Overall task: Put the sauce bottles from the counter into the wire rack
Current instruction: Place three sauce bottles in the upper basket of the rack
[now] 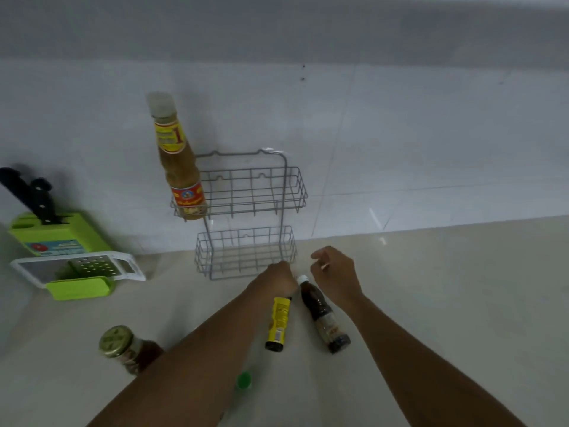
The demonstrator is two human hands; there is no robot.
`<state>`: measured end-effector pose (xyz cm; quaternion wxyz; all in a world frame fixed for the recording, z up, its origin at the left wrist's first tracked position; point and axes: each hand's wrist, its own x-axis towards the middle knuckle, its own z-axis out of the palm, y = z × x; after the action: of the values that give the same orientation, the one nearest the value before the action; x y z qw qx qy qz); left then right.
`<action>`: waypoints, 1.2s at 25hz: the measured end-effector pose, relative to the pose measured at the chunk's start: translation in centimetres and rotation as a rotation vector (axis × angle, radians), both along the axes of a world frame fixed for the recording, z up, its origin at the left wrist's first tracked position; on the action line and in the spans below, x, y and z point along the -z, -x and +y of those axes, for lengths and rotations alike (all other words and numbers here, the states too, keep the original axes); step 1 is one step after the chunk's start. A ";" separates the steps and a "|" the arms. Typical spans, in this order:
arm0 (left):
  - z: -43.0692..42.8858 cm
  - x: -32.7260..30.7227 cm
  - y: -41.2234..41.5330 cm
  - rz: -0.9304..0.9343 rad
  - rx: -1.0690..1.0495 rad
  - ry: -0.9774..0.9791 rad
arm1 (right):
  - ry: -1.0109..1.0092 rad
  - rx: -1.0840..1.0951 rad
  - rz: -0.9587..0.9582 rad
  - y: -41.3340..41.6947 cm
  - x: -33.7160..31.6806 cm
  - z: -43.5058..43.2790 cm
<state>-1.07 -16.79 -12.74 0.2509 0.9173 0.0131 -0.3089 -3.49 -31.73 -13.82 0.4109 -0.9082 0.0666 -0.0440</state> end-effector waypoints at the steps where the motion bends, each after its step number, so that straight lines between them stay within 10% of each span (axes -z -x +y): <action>1: -0.6 1.7 0.2 0.026 -0.009 -0.022 | 0.038 -0.002 0.155 0.6 1.3 -0.7; 5: -1.6 7.2 0.9 0.104 -0.083 -0.082 | 0.269 -0.079 0.569 2.2 4.5 -2.0; 14: -1.5 8.5 1.6 0.047 -0.144 -0.041 | 0.291 -0.103 0.575 3.5 7.4 -3.0; 23: 3.1 -9.0 1.6 -0.422 -0.154 0.532 | -0.355 0.080 0.022 1.5 -3.4 -1.6; 30: 8.7 -20.5 -1.5 -1.035 -0.259 0.487 | -0.451 -0.177 -0.355 -4.4 -16.1 4.1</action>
<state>0.43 -8.07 7.71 0.4640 0.8556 -0.0703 0.2183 0.87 -27.61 2.27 0.6099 -0.7742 -0.0778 -0.1502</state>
